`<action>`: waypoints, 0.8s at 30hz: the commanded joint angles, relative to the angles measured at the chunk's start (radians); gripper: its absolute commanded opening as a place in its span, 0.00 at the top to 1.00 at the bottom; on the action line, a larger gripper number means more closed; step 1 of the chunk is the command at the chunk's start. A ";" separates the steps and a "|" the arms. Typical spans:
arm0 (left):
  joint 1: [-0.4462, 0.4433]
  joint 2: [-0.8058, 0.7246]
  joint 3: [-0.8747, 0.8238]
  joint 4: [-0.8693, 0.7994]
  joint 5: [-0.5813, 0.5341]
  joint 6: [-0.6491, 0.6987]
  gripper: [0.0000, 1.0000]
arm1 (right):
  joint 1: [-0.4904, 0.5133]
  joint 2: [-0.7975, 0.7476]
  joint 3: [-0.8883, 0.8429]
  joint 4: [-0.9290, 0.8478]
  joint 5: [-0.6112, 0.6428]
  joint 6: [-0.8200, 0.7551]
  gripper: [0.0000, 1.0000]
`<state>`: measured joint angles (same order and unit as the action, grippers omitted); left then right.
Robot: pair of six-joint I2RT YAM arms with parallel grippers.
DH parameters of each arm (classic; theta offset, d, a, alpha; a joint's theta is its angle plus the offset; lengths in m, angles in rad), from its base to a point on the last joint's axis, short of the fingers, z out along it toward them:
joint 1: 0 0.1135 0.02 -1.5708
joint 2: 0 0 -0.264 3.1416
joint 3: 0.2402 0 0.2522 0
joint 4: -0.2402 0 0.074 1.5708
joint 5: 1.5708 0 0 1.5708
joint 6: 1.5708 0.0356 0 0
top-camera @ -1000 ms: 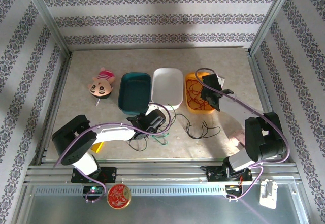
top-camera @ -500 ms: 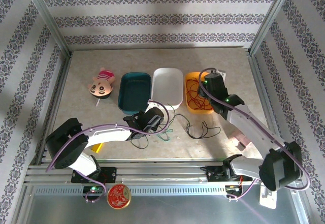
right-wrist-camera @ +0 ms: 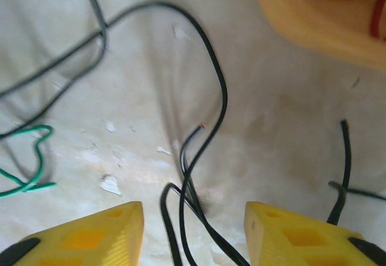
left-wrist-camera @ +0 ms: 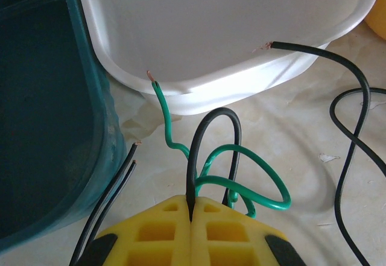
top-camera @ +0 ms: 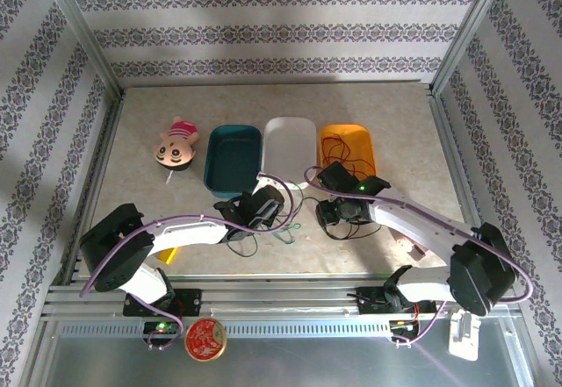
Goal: Untangle the cables
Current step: Untie the cable from multiple cables.
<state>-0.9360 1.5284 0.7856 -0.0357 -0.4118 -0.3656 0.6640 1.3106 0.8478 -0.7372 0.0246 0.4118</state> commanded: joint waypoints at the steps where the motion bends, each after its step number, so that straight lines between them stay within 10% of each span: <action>1: -0.016 0.009 -0.005 0.031 -0.005 -0.001 1.00 | 0.009 0.040 0.001 -0.032 -0.005 -0.018 0.62; 7: -0.018 0.013 -0.019 0.030 -0.010 -0.013 1.00 | 0.011 0.035 0.035 -0.027 0.029 -0.005 0.99; 24: -0.018 0.124 -0.034 0.002 -0.018 -0.073 1.00 | -0.159 -0.414 0.239 0.357 0.337 -0.003 1.00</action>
<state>-0.9367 1.6302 0.7631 -0.0288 -0.4145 -0.4072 0.5243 0.9073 1.0637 -0.5224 0.2829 0.4187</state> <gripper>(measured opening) 0.047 0.062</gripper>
